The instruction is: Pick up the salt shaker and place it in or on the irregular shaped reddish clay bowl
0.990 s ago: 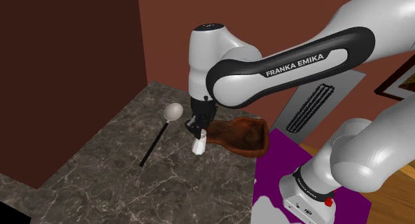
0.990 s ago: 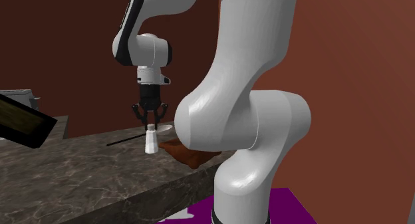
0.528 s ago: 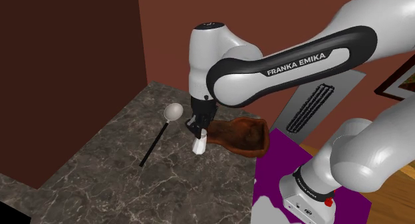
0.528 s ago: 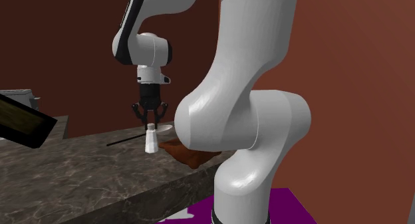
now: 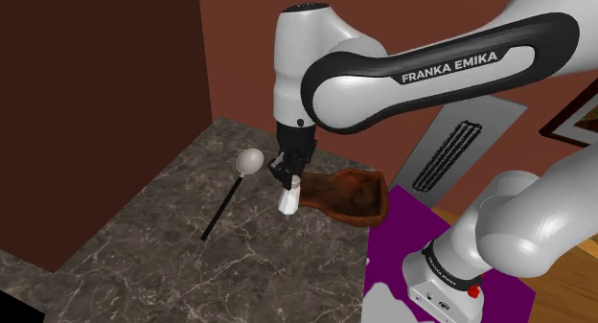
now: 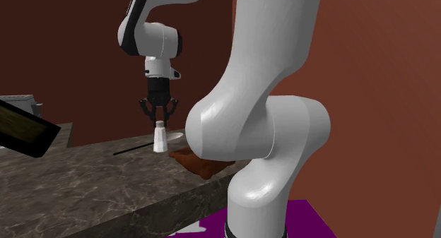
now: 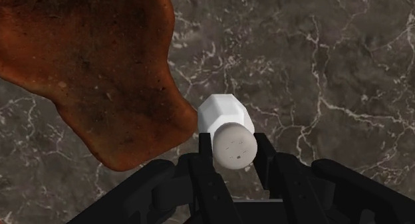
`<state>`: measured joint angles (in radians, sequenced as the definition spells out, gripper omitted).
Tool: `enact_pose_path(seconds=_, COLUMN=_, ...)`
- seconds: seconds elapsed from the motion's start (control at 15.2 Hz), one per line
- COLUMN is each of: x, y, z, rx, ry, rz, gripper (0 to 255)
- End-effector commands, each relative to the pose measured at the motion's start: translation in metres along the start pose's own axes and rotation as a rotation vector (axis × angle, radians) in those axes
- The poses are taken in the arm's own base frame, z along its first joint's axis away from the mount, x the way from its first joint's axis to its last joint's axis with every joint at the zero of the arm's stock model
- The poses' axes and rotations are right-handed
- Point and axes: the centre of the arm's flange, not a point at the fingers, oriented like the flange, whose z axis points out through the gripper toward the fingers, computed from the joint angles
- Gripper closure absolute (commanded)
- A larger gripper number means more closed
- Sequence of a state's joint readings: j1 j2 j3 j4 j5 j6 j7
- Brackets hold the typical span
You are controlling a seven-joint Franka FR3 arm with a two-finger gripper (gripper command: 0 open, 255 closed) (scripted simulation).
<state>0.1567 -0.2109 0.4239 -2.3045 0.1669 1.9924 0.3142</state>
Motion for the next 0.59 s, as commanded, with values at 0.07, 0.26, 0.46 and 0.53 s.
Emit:
enact_pose_path(seconds=0.07, x=-0.003, y=0.000, z=-0.016, rx=0.000, ry=0.000, rz=0.000, gripper=255)
enact_pose_path(seconds=0.26, x=-0.005, y=-0.001, z=-0.031, rx=0.000, ry=0.000, rz=0.000, gripper=255)
enact_pose_path(seconds=0.46, x=-0.007, y=-0.001, z=-0.047, rx=0.000, ry=0.000, rz=0.000, gripper=255)
enact_pose_path(seconds=0.53, x=-0.007, y=-0.001, z=-0.052, rx=0.000, ry=0.000, rz=0.000, gripper=255)
